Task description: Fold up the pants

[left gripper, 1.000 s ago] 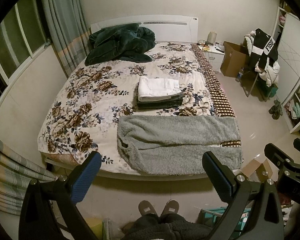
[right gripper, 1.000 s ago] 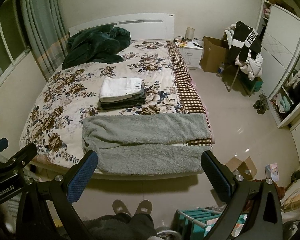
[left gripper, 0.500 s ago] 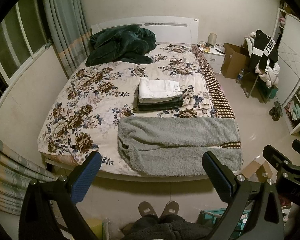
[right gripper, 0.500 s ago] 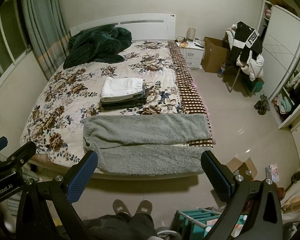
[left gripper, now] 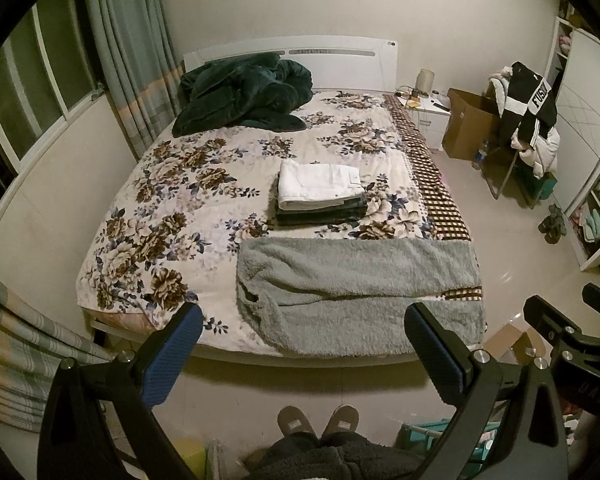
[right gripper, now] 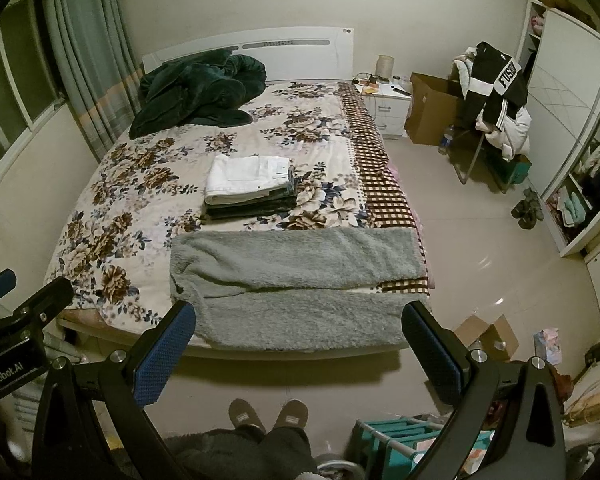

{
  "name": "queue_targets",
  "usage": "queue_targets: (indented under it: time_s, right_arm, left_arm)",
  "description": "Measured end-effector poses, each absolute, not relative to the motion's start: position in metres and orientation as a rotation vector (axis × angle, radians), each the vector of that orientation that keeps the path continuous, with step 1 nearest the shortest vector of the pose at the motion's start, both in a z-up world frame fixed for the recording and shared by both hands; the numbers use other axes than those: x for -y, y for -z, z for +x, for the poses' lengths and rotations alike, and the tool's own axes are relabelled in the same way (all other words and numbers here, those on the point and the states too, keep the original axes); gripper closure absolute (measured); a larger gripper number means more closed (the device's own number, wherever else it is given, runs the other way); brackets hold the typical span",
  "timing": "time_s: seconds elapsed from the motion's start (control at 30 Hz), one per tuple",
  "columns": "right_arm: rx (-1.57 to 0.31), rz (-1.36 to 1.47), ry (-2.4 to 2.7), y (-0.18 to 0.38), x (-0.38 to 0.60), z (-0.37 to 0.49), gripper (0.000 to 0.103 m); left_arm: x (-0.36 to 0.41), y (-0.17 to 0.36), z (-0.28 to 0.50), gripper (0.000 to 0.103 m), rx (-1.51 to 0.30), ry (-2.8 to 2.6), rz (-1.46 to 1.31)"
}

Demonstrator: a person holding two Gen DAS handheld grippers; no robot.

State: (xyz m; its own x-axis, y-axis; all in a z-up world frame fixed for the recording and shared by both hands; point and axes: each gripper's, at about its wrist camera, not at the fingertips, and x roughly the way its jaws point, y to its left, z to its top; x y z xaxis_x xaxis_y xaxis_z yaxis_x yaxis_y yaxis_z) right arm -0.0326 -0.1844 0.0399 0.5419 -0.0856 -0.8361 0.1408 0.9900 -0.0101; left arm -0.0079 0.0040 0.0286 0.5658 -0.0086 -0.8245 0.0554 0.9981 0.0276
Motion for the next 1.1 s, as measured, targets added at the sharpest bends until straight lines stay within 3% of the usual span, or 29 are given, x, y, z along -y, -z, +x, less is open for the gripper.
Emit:
queue_targets:
  time_s: [0.37, 0.67, 0.83, 1.1]
  right_arm:
    - [-0.995, 0.068, 0.116, -0.044, 0.166, -0.023, 0.000]
    - [-0.991, 0.106, 0.157, -0.001, 0.214, 0.019, 0.000]
    - [-1.014, 0.138, 0.207, 0.044, 0.254, 0.072, 0.000]
    - [-1.123, 0.193, 0.311, 0.160, 0.309, 0.189, 0.000]
  left_arm:
    - [-0.005, -0.028, -0.009, 0.000, -0.969, 0.036, 0.053]
    - [-0.013, -0.015, 0.029, 0.000, -0.935, -0.074, 0.032]
    - [-0.019, 0.033, 0.100, 0.000, -0.954, -0.193, 0.051]
    - [-0.050, 0.150, 0.223, 0.000, -1.165, -0.294, -0.040]
